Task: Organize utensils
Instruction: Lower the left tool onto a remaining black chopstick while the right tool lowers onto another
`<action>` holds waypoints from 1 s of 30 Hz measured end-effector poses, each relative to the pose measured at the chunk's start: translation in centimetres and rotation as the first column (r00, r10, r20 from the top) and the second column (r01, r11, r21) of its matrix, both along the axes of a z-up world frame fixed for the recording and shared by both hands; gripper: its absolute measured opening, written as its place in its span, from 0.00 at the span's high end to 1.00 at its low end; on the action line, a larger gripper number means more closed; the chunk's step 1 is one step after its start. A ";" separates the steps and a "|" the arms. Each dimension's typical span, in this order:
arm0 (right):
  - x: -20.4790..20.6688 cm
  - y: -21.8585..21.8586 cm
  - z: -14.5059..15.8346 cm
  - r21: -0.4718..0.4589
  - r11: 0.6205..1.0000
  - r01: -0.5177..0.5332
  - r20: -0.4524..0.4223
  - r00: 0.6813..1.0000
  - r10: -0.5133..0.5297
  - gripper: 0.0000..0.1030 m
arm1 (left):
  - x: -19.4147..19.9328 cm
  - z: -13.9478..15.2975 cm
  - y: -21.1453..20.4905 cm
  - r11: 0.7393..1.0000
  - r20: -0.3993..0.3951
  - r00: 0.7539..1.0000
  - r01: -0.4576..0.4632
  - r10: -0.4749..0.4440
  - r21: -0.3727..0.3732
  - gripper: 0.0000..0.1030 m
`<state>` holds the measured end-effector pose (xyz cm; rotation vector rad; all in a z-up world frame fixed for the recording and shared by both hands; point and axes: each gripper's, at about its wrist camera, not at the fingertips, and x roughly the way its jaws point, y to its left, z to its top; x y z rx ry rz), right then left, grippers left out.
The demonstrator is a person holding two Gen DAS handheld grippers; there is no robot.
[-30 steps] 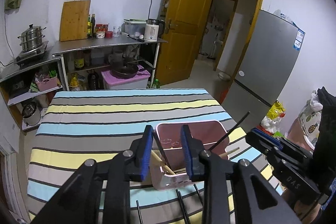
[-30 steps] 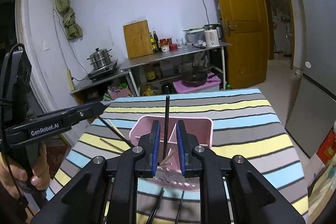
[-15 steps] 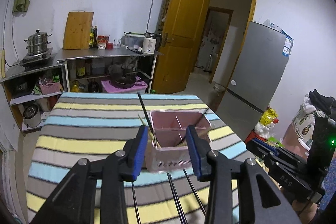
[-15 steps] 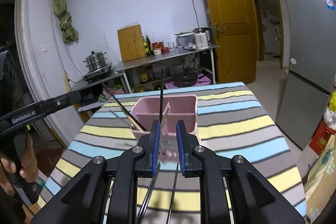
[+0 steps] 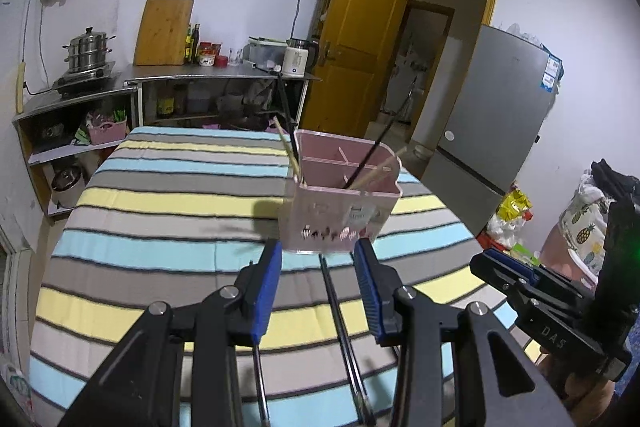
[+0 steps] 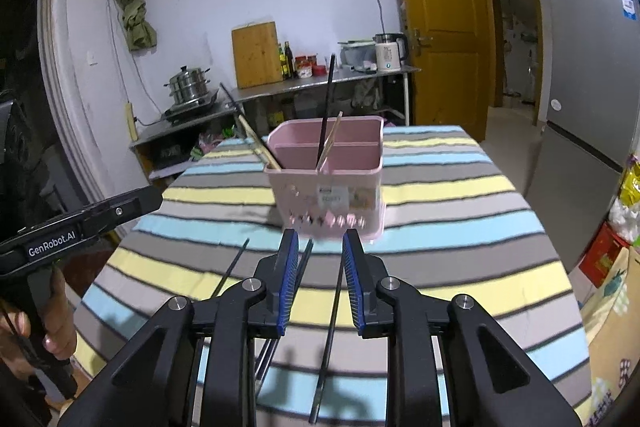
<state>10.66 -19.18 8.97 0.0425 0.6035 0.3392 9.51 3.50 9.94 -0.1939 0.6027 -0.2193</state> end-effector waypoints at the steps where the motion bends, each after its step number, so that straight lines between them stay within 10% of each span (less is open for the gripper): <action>1: -0.1 0.0 -0.3 0.000 1.000 -0.001 -0.005 1.000 0.001 0.77 | -0.3 -0.3 0.0 1.000 -0.004 1.000 0.000 0.000 0.004 0.62; 30: 3.5 1.7 -7.4 0.007 0.998 -0.059 -0.197 0.979 0.059 0.79 | 4.1 -11.1 1.5 0.997 -0.300 0.953 -0.026 0.045 0.067 0.76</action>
